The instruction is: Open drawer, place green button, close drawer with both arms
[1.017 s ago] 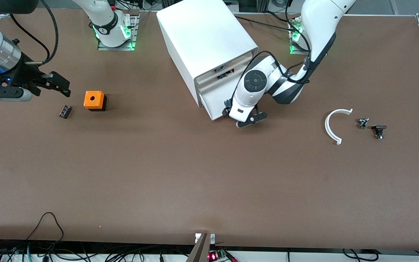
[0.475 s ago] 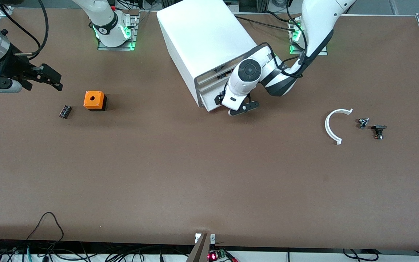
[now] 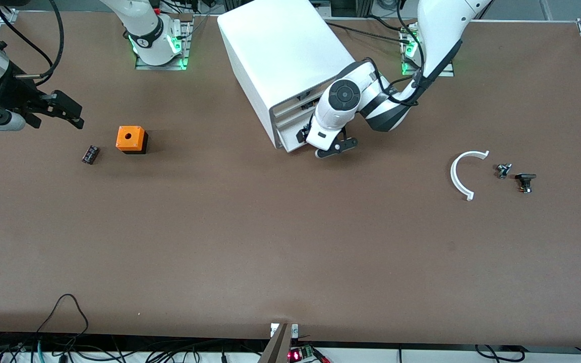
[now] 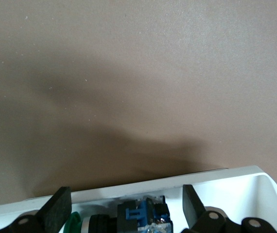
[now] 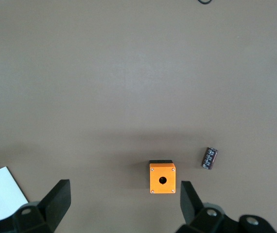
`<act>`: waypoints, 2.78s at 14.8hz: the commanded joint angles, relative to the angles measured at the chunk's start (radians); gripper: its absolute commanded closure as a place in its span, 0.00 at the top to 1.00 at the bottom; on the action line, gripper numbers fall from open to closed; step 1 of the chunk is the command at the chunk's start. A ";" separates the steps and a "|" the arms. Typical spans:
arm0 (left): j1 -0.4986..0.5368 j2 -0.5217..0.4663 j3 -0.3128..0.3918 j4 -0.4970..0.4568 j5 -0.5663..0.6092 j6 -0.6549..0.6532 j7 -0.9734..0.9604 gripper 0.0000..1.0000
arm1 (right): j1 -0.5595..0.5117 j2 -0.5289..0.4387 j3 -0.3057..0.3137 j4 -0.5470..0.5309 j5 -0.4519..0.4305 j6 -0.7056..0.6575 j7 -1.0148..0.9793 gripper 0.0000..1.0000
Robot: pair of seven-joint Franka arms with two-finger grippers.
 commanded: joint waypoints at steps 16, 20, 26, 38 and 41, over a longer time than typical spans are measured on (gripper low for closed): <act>0.031 0.039 -0.083 -0.036 -0.095 0.013 -0.084 1.00 | 0.003 0.014 0.018 0.033 -0.049 -0.013 0.010 1.00; 0.031 0.038 -0.085 -0.033 -0.098 0.013 -0.089 1.00 | 0.003 0.012 0.018 0.033 -0.046 -0.015 0.012 1.00; 0.056 0.010 -0.111 -0.021 -0.124 -0.002 -0.074 1.00 | 0.003 0.011 0.016 0.033 -0.042 -0.015 0.013 1.00; 0.304 -0.117 -0.108 0.260 0.077 -0.378 0.503 1.00 | 0.002 0.037 0.016 0.086 -0.039 -0.016 0.000 1.00; 0.384 -0.186 -0.103 0.301 0.077 -0.410 0.691 1.00 | 0.003 0.043 0.018 0.089 -0.036 -0.017 -0.002 1.00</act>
